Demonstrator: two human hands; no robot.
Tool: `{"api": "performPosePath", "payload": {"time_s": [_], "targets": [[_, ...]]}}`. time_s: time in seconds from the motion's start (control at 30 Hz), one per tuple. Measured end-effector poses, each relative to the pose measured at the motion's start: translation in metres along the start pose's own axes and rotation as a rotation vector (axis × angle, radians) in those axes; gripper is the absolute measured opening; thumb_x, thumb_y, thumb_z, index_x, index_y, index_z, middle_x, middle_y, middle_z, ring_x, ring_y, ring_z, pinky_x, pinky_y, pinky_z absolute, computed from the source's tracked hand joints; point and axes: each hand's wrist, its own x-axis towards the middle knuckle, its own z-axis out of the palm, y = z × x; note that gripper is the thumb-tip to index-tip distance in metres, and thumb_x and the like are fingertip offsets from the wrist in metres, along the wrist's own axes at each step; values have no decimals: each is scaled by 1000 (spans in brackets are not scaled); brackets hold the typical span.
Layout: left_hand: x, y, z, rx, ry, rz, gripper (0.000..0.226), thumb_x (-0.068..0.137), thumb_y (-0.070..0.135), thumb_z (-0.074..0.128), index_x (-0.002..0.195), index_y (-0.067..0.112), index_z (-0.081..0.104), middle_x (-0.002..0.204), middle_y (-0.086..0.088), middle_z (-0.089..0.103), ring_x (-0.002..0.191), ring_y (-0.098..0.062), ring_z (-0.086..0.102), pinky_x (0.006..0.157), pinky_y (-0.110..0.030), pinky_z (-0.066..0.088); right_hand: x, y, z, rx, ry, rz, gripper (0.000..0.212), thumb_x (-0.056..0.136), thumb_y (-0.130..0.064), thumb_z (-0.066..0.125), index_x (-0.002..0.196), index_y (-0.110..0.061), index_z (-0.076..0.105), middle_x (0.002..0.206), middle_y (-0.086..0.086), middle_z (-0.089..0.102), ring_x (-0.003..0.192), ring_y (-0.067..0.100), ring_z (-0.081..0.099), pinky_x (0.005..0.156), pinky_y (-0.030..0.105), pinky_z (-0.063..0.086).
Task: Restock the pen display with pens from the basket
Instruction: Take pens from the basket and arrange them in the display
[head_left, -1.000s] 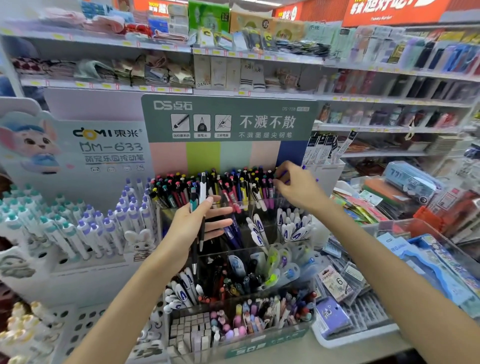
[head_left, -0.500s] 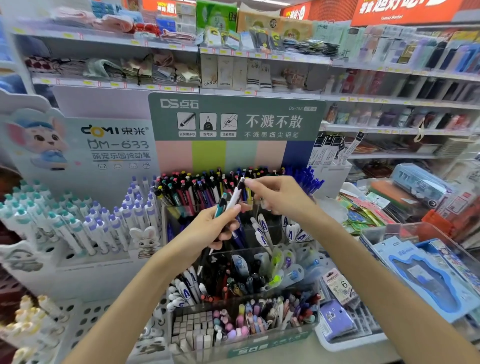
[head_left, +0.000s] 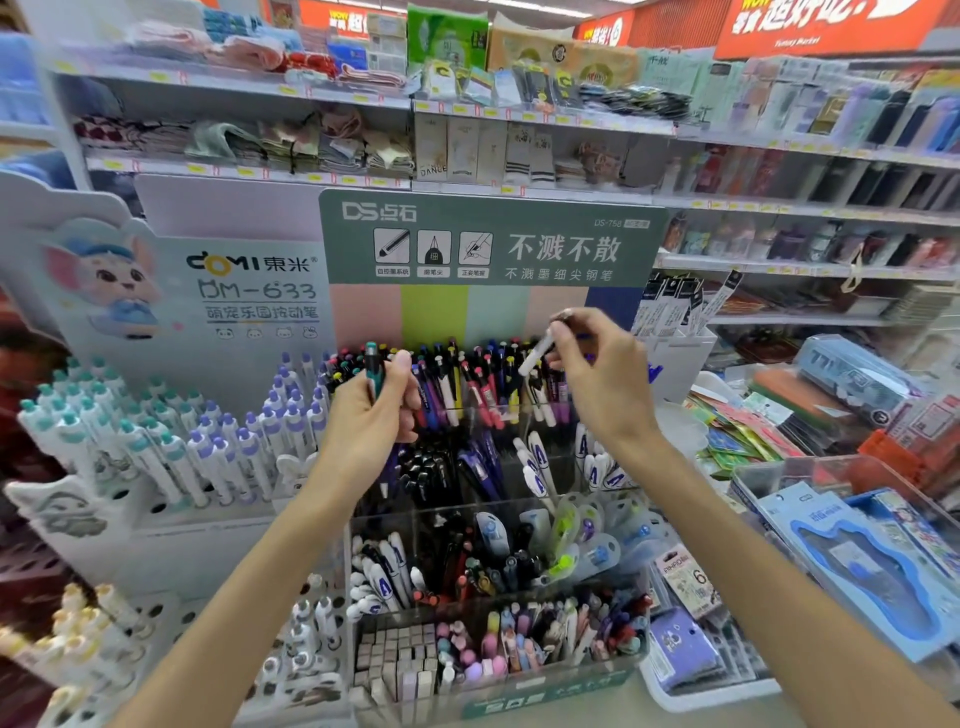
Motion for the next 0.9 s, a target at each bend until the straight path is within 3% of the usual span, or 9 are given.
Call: {"api": "performPosePath", "payload": {"time_s": [0.07, 0.17, 0.37, 0.43, 0.6, 0.73, 0.8, 0.9], "targets": [[1, 3, -1, -67, -11, -41, 42, 99, 37, 41, 65, 13, 43, 54, 3, 37, 47, -8, 38, 50, -17, 49, -5, 4, 12, -72, -63, -52, 19, 93, -18, 59, 107, -8, 67, 92, 3, 71, 81, 15, 68, 81, 37, 55], [1, 4, -3, -107, -53, -87, 41, 96, 46, 42, 67, 18, 33, 53, 8, 28, 44, -6, 28, 51, -20, 43, -3, 2, 20, -169, -96, -155, 24, 91, -25, 63, 107, -9, 70, 97, 4, 71, 85, 17, 65, 83, 38, 53], [8, 11, -5, -464, -10, -213, 41, 99, 47, 23, 76, 16, 37, 47, 9, 33, 37, -5, 27, 39, -20, 30, 29, -8, 14, -456, -291, -231, 31, 88, -40, 63, 100, -14, 73, 93, -1, 57, 87, 18, 54, 72, 31, 44], [8, 11, -7, -466, -20, -187, 39, 100, 43, 23, 77, 16, 38, 51, 8, 33, 39, -6, 28, 40, -19, 30, 40, -12, 10, -528, -398, -229, 32, 88, -42, 63, 99, -13, 72, 91, -1, 58, 85, 20, 54, 70, 30, 40], [10, 9, -11, -398, -16, -160, 35, 102, 40, 27, 78, 18, 39, 52, 10, 35, 40, -5, 29, 41, -19, 33, 64, -19, -3, -676, -603, -257, 36, 89, -39, 62, 91, -4, 71, 85, 10, 69, 79, 30, 62, 73, 38, 52], [12, 10, -7, -390, -38, -163, 37, 103, 39, 27, 76, 17, 40, 48, 10, 37, 39, -5, 30, 42, -20, 32, 68, -18, -19, -598, -551, -264, 33, 90, -36, 63, 82, -5, 73, 71, 6, 69, 64, 23, 59, 65, 30, 48], [12, 8, -4, -401, -41, -173, 38, 103, 38, 26, 75, 17, 40, 47, 10, 37, 38, -5, 30, 41, -20, 33, 57, -16, -17, -558, -543, -263, 29, 89, -36, 64, 89, -8, 74, 75, -2, 67, 66, 19, 57, 65, 25, 41], [15, 9, 2, -464, -46, -185, 38, 102, 34, 23, 73, 17, 38, 45, 10, 36, 36, -5, 29, 38, -18, 32, 40, -4, -7, -539, -463, -245, 32, 90, -38, 62, 94, -8, 73, 82, 4, 68, 77, 23, 59, 66, 29, 43]]}}
